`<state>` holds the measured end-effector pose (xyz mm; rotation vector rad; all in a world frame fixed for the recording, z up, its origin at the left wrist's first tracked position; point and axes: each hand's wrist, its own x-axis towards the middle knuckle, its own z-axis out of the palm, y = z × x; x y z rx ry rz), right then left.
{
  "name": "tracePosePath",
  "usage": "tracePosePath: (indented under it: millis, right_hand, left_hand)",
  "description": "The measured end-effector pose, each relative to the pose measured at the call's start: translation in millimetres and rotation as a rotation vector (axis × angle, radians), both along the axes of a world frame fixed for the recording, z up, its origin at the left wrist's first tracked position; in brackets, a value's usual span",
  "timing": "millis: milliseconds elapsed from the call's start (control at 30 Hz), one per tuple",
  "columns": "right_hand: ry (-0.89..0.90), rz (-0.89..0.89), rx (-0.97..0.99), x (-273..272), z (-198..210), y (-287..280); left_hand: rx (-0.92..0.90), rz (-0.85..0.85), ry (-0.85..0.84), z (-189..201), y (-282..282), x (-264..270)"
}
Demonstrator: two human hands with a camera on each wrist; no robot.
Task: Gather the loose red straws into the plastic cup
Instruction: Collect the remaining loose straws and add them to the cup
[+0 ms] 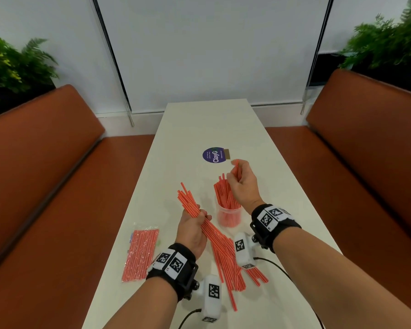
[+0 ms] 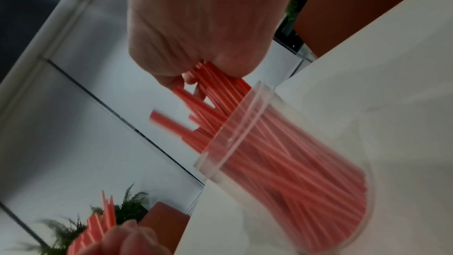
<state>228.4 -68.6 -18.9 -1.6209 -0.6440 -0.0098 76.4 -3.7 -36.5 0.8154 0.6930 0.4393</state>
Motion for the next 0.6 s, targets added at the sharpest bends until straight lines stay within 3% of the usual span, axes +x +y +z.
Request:
tracePosePath:
  millis: [167,267,367,433,533,600]
  right_hand:
    - [-0.402,-0.043,-0.301,4.6,-7.2,-7.0]
    - [-0.471,0.003,-0.438,1.0,-9.8,-12.2]
    - [-0.417,-0.066,-0.374,-1.5,-4.6,-11.2]
    - [-0.488,-0.022,-0.401,-4.3,0.3,-9.5]
    - [-0.639,0.104,-0.661,-8.0,0.8,-5.2]
    - [-0.626,0.090,-0.721,-6.8,-1.8,-2.8]
  left_hand:
    - [0.020,-0.007,0.013,-1.2,3.5,1.2]
    - [0.024,-0.019,0.012,0.8,3.7,0.5]
    - [0.016,-0.019,0.003,2.8,2.8,2.3]
    - [0.013,-0.016,-0.007,5.2,1.2,2.8]
    - [0.004,-0.019,-0.017,9.2,-2.4,2.4]
    - [0.000,-0.027,-0.020,10.7,-3.4,1.4]
